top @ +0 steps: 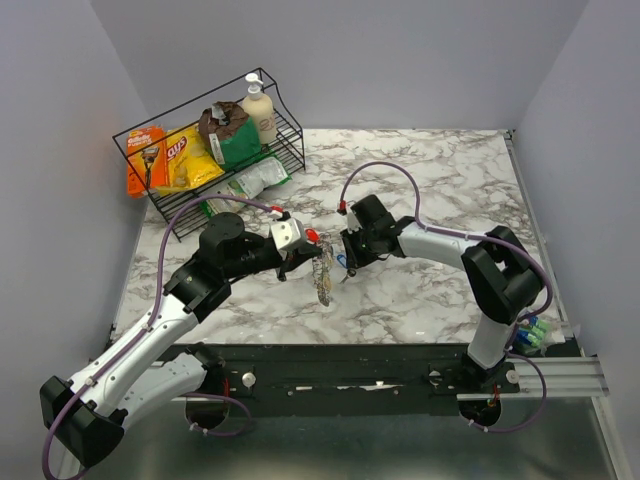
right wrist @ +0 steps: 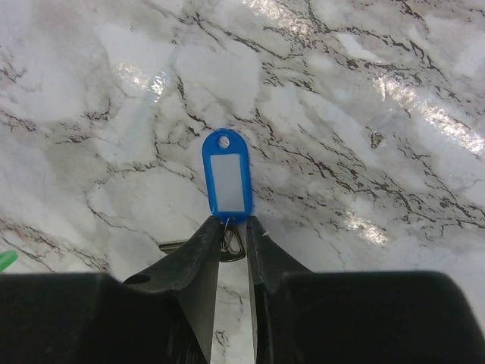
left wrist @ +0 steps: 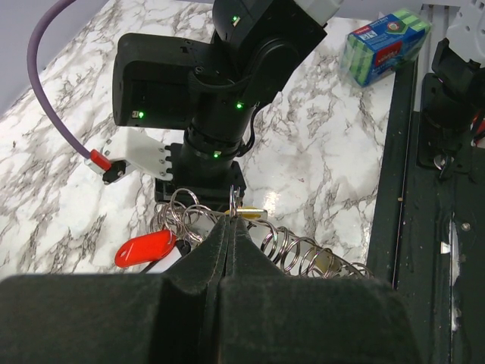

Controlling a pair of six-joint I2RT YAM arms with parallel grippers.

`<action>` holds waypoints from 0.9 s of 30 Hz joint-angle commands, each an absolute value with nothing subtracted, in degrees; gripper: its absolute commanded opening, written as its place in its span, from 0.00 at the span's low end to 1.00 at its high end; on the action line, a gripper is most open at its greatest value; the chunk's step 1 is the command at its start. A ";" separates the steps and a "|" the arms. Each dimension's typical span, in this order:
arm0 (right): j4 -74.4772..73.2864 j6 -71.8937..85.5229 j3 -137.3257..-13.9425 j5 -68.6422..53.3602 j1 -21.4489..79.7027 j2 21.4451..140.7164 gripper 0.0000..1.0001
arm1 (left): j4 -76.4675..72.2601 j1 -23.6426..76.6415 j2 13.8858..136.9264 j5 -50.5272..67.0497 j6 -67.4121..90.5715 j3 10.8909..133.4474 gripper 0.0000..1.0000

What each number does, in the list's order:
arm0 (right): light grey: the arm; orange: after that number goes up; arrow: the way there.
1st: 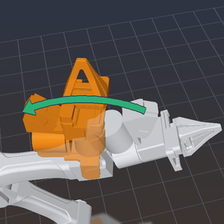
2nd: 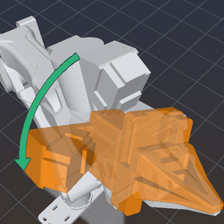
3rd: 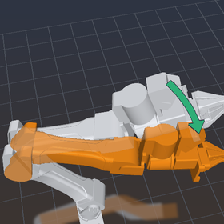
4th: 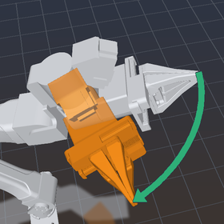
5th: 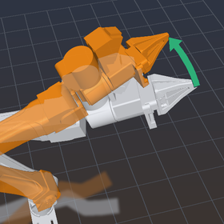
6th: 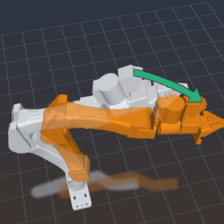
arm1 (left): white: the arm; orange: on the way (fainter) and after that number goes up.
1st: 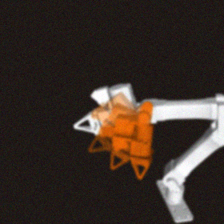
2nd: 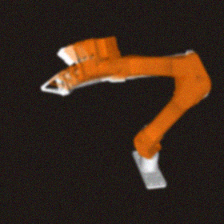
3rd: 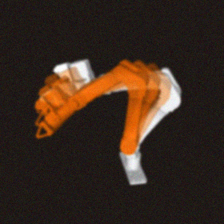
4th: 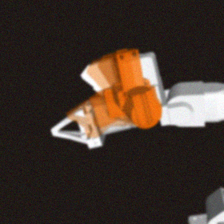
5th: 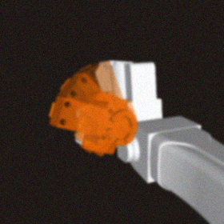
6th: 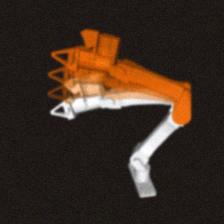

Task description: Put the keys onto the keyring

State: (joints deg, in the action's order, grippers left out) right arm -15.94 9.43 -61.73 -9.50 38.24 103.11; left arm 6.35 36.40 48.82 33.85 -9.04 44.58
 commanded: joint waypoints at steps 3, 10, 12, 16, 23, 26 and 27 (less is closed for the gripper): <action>-15.64 9.41 -60.29 -8.09 38.32 100.29 0.30 | 3.60 36.74 47.99 33.40 -9.84 46.05 0.00; -15.47 8.96 -59.77 -8.35 38.32 99.40 0.33 | 3.43 36.65 48.25 33.57 -9.76 46.05 0.00; -15.12 9.23 -59.33 -8.17 38.32 99.32 0.33 | 3.52 36.74 48.25 33.49 -9.76 45.97 0.00; -14.68 9.23 -59.24 -8.17 38.32 99.75 0.33 | 3.43 36.74 48.08 33.40 -9.93 45.97 0.00; -14.33 9.40 -58.80 -8.09 38.41 99.32 0.32 | 3.25 36.83 48.43 33.49 -9.84 45.88 0.00; -14.06 9.58 -58.89 -8.09 38.50 100.02 0.32 | 3.25 36.74 48.60 33.49 -9.84 45.88 0.00; -13.89 9.67 -58.97 -8.26 38.50 100.28 0.32 | 3.25 36.74 48.52 33.40 -9.93 45.88 0.00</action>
